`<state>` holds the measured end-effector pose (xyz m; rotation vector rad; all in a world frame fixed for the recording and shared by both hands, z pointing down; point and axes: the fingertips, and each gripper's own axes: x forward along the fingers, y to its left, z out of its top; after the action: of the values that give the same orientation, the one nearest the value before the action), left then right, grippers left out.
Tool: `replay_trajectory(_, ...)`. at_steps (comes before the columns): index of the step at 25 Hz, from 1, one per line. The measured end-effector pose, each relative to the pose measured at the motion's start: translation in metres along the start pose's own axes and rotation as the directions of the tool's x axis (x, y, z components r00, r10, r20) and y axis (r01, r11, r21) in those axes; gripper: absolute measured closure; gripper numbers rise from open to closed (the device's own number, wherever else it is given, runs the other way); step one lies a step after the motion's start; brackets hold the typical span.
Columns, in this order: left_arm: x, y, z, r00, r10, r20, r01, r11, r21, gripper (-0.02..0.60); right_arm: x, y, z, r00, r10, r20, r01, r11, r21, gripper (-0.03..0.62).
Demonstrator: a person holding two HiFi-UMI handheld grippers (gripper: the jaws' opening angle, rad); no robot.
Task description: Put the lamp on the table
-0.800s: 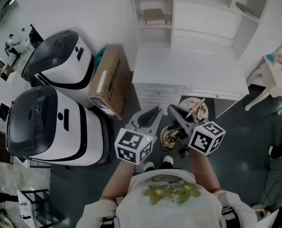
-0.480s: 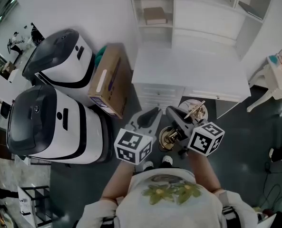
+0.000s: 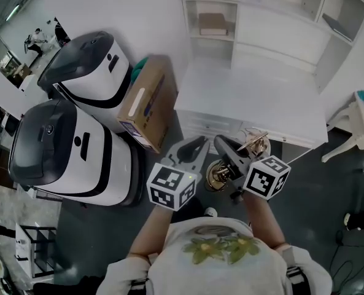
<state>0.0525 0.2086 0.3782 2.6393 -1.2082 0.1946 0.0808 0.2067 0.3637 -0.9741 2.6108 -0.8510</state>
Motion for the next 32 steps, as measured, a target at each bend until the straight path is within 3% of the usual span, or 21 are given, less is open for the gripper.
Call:
replay_trajectory(10, 0.035, 0.037, 0.005, 1.0, 0.004, -0.011, -0.004, 1.0, -0.019, 0.52, 0.033, -0.033, 0.025, 1.0, -0.004, -0.004, 0.004, 1.0, -0.025, 0.562)
replay_trajectory(19, 0.07, 0.102, 0.017, 1.0, -0.005, -0.019, 0.005, 0.999, -0.035, 0.52, 0.071, -0.053, 0.046, 1.0, 0.01, 0.016, -0.01, 0.999, 0.045, 0.562)
replay_trajectory(32, 0.106, 0.189, 0.05, 0.999, -0.051, -0.003, 0.051, 0.999, -0.02, 0.52, 0.16, -0.07, 0.094, 0.999, -0.007, 0.051, 0.008, 1.0, -0.027, 0.562)
